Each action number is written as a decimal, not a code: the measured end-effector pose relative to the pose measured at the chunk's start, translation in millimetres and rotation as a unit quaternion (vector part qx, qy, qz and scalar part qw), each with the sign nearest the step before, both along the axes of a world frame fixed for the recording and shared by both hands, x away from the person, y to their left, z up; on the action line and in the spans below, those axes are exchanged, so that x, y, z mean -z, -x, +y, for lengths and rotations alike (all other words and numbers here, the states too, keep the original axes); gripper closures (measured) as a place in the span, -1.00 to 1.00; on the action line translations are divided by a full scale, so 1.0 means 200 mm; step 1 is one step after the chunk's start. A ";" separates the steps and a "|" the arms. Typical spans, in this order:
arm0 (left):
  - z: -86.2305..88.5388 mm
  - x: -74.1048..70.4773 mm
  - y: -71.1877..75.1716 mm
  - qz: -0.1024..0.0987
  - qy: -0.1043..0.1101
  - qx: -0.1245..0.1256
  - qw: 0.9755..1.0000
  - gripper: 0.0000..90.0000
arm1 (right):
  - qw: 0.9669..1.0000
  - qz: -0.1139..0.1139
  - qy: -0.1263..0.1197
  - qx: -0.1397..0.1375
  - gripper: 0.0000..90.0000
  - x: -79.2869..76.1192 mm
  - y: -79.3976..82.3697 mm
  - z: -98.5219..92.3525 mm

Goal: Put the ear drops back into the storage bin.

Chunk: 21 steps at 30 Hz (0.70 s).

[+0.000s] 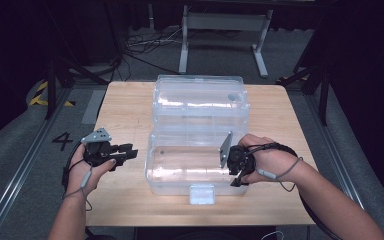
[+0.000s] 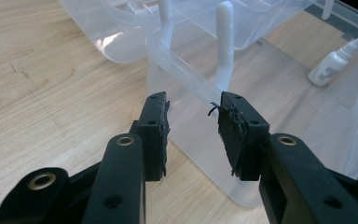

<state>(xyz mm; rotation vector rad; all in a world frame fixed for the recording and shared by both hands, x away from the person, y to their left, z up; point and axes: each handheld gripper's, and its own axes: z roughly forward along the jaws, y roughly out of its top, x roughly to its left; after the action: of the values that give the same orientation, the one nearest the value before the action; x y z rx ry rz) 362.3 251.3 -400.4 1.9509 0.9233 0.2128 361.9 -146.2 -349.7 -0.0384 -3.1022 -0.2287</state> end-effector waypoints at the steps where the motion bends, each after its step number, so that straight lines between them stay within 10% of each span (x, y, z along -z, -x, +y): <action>1: 0.00 0.00 0.00 0.000 0.001 -0.001 1.000 0.39 | 1.000 0.001 0.000 -0.001 0.40 0.02 0.00 0.00; 21: -0.10 -0.12 -0.04 -0.033 0.011 0.016 0.999 0.33 | 1.000 0.012 0.002 -0.028 0.81 0.23 0.01 0.02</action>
<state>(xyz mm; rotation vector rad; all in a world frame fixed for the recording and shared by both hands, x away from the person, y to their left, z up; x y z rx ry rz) 370.5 231.9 -375.5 1.9264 0.8477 0.2465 359.9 -141.4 -395.9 0.0460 -3.0752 -0.2201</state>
